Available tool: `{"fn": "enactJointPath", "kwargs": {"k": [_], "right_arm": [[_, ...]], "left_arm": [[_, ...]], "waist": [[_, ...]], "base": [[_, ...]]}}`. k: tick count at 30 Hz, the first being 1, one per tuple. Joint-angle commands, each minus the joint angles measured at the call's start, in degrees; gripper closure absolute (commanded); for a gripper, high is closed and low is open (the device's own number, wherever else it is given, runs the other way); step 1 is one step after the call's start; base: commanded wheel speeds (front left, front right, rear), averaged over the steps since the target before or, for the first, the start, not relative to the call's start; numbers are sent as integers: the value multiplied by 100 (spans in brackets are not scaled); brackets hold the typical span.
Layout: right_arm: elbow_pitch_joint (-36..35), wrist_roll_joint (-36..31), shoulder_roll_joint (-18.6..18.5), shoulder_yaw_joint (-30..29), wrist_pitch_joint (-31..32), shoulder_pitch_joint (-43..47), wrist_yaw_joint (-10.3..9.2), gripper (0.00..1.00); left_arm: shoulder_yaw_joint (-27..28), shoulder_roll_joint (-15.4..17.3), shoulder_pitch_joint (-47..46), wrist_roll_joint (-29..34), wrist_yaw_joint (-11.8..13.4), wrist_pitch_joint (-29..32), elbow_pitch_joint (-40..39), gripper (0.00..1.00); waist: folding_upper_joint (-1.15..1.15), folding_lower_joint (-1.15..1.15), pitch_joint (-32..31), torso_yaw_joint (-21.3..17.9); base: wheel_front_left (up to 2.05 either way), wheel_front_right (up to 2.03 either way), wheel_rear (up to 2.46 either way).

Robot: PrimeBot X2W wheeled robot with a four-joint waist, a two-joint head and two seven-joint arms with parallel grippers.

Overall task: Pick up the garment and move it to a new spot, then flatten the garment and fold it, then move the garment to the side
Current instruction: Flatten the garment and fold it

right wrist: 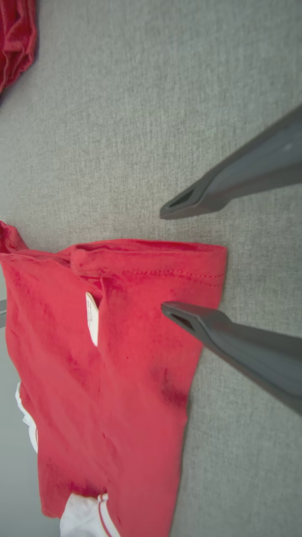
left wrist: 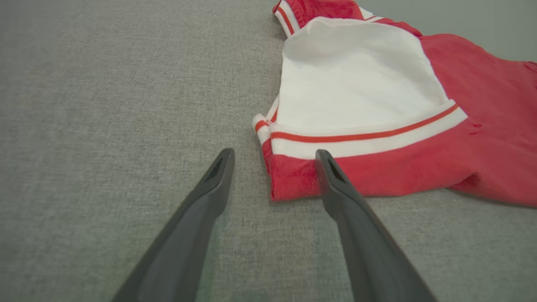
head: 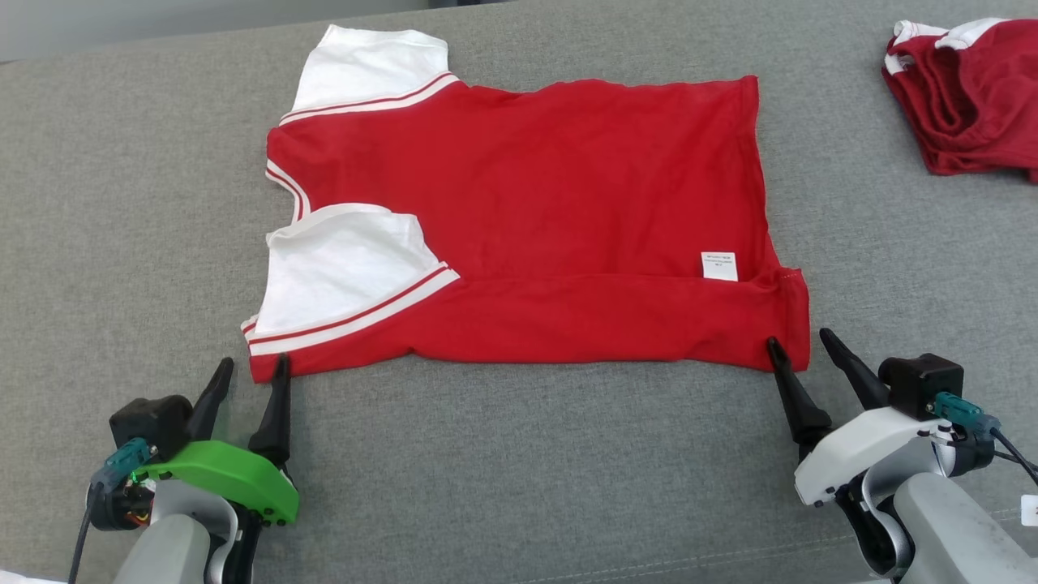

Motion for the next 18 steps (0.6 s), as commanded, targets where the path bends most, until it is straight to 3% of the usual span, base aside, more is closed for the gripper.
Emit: {"fn": "enactJointPath", "kwargs": {"k": [1,5,6,7,8,9,18], "right_arm": [[107,-53,17,-38,-12,-104,-6,0],[347,-86,160,-4,-19,-258,-5,0],[410,-50,193,5,-5,-287,-5,15],[481,-5,234,15,5,-331,-5,58],[540,25,266,28,4,-368,-5,91],[608,49,309,47,-5,-411,-5,100],[641,165,332,43,-125,-253,-5,100]], "left_arm": [[-36,-1,-47,21,-35,-25,98,0],[-122,-85,-248,-70,-34,-21,329,0],[-163,-112,-287,-110,-37,5,392,24],[-215,-123,-342,-140,-40,12,464,82],[-264,-132,-391,-163,-42,13,513,100],[-310,-159,-451,-217,-42,10,570,100],[-400,-70,-317,-571,-30,-34,482,100]], "waist": [[0,0,40,25],[0,0,85,40],[0,0,89,43],[0,0,87,47],[0,0,85,52],[0,0,78,60],[0,0,-318,212]], "base": [[0,0,0],[0,0,0],[0,0,0],[0,0,0],[0,0,0],[0,0,0],[0,0,0]]}}
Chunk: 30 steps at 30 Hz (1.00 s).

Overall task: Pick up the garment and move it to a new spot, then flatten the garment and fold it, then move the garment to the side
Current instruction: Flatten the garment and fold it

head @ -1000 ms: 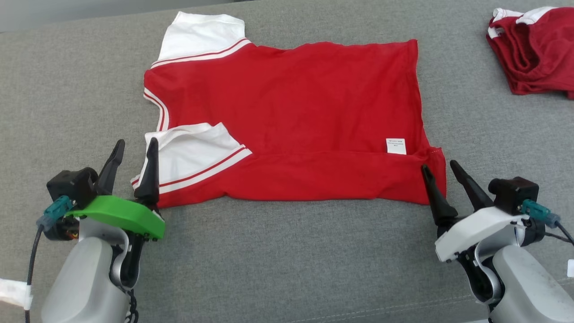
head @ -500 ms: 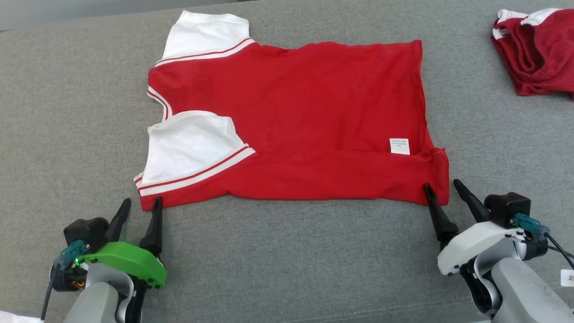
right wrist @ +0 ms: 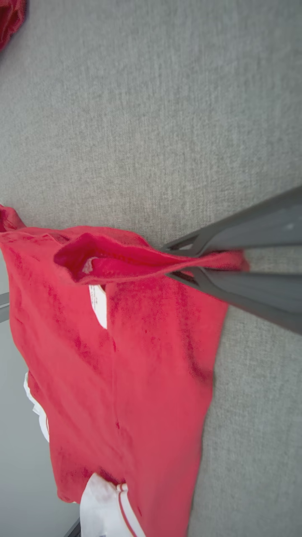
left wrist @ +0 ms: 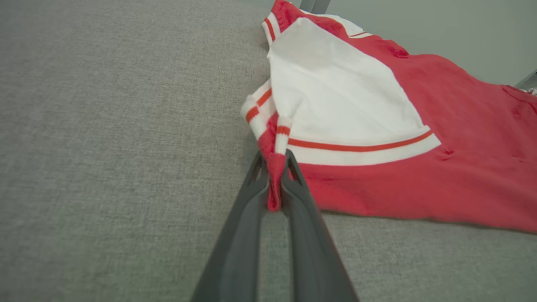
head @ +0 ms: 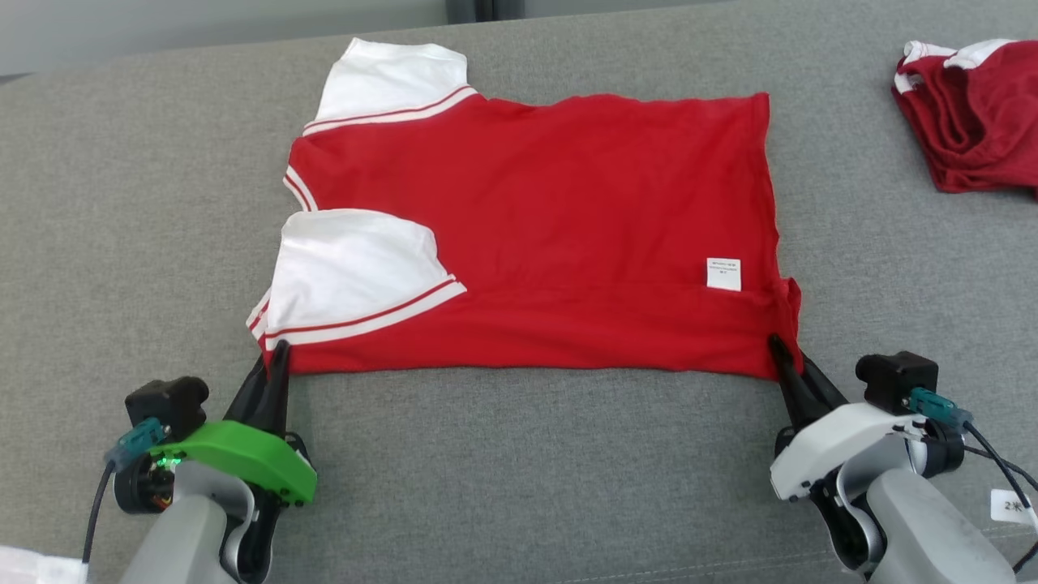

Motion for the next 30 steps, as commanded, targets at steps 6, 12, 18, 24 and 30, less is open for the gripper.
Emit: {"fn": "enactJointPath", "kwargs": {"k": [6,12,18,24,30], "right_arm": [[-657,55,-224,-244,-49,852,-5,100],[-1291,111,-282,-661,412,1706,-6,100],[-1735,-59,-110,-969,676,2131,-6,0],[-2097,-333,6,-1104,510,2056,-4,0],[-2498,-714,102,-1183,215,1846,-3,0]], "left_arm": [[404,56,1086,75,51,-32,-798,100],[467,-138,2010,144,207,-33,-1425,100],[456,-331,2232,313,297,-33,-1598,0],[656,-339,2084,894,356,-32,-1982,0],[1107,-311,1926,1309,394,-29,-2409,0]], "waist": [[0,0,-502,184],[0,0,-623,258],[0,0,-705,276],[0,0,-829,217],[0,0,-968,125]], "base": [[0,0,0],[0,0,0],[0,0,0],[0,0,0],[0,0,0]]}}
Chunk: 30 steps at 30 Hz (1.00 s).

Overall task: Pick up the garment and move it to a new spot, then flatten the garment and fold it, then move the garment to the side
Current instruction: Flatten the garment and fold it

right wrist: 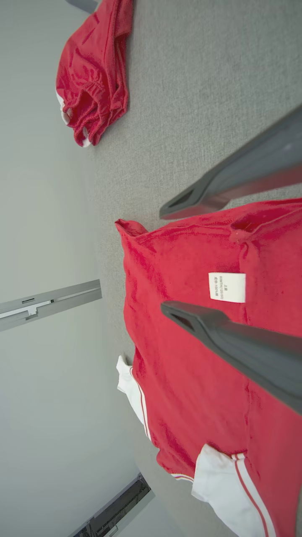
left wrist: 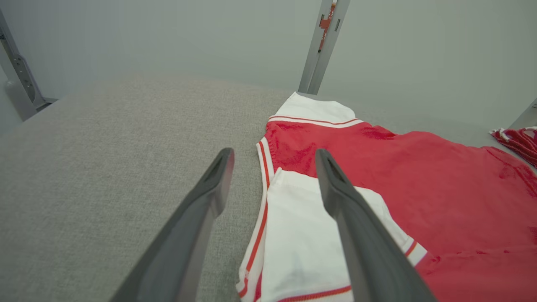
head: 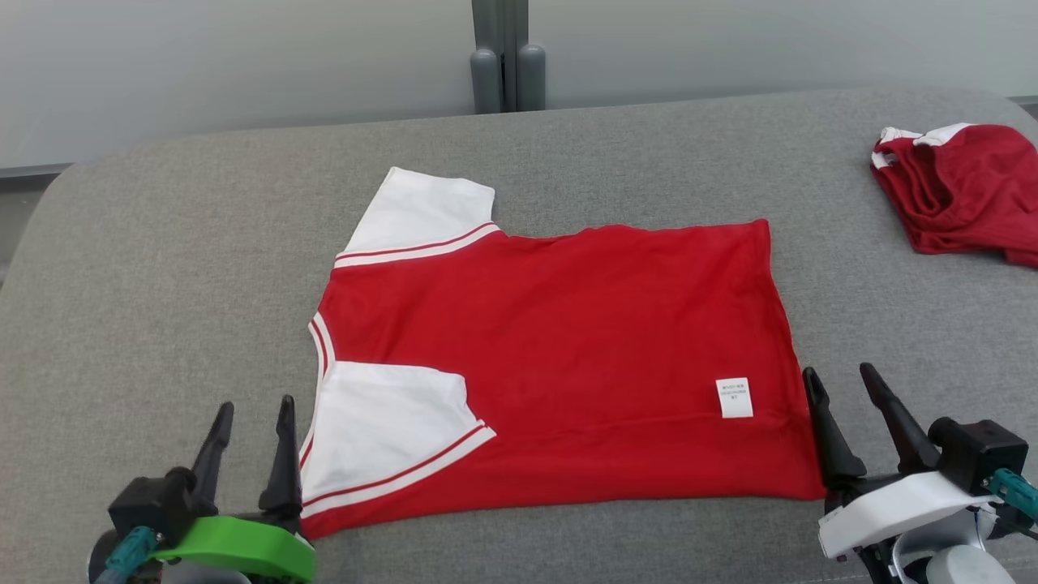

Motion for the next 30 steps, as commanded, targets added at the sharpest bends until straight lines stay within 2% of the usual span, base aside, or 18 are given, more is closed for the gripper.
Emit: {"fn": "enactJointPath", "kwargs": {"k": [1,12,20,30], "right_arm": [[-85,-115,43,-44,-84,-84,-4,0],[-600,-883,338,-279,-285,-118,-4,0],[-671,-1042,453,-554,-290,103,-4,0],[-679,-1118,531,-606,-296,203,-4,0]], "left_arm": [[91,41,-113,102,42,-15,-85,0],[574,-16,-334,715,-50,-15,-482,0],[771,-49,-121,756,-194,-15,-462,0],[908,-91,-82,820,-274,-15,-424,0]], "waist": [[0,0,-55,-43],[0,0,-182,-48],[0,0,-175,-53],[0,0,-205,-46]], "base": [[0,0,0],[0,0,0],[0,0,0],[0,0,0]]}}
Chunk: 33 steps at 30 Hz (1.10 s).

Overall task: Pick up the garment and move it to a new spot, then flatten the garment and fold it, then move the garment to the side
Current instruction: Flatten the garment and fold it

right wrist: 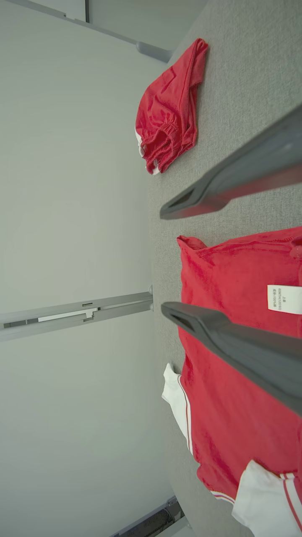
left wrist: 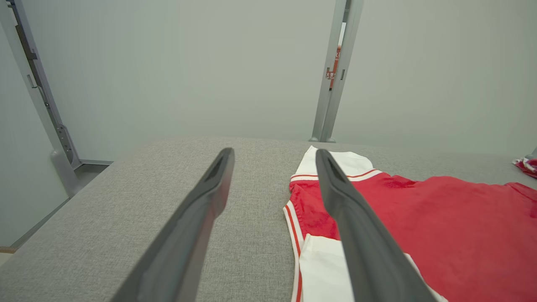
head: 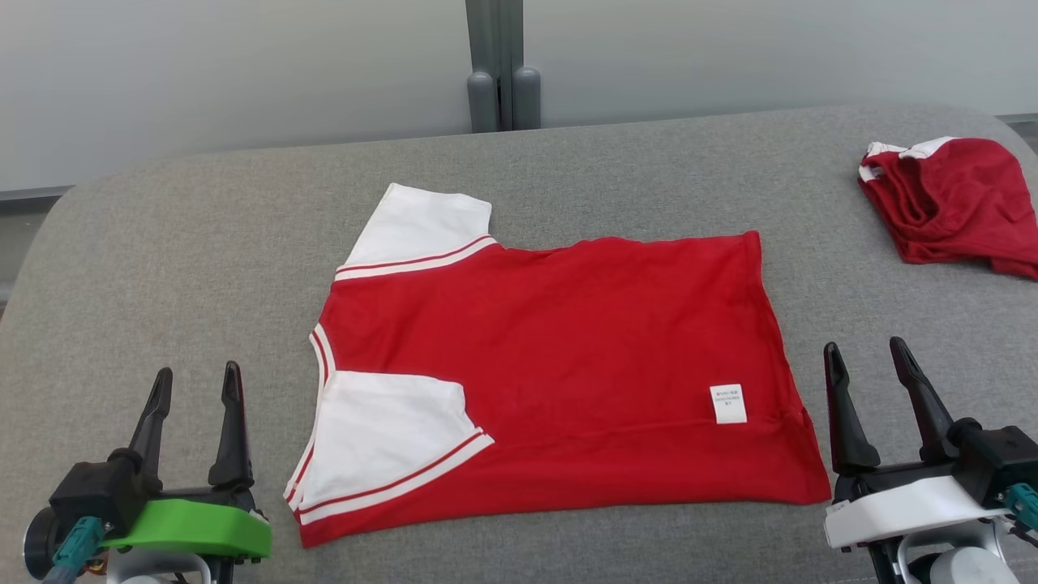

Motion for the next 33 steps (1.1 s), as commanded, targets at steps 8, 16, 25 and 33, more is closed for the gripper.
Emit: {"fn": "enactJointPath", "kwargs": {"k": [8,16,25,33], "right_arm": [[56,-34,0,18,-23,5,-4,0],[126,-53,20,39,-23,-24,-4,0],[107,-92,-65,132,-23,-326,-4,0],[473,-147,-496,385,132,-1576,-4,0]], "left_arm": [[61,-15,-9,107,-48,-15,38,0],[82,-20,3,149,-68,-15,112,0],[64,76,-187,213,-90,-15,195,0],[-390,636,-1637,80,-101,115,480,0]], "waist": [[0,0,12,1],[0,0,7,3],[0,0,117,-18],[0,0,616,-41]], "base": [[0,0,0],[0,0,0],[0,0,0],[0,0,0]]}}
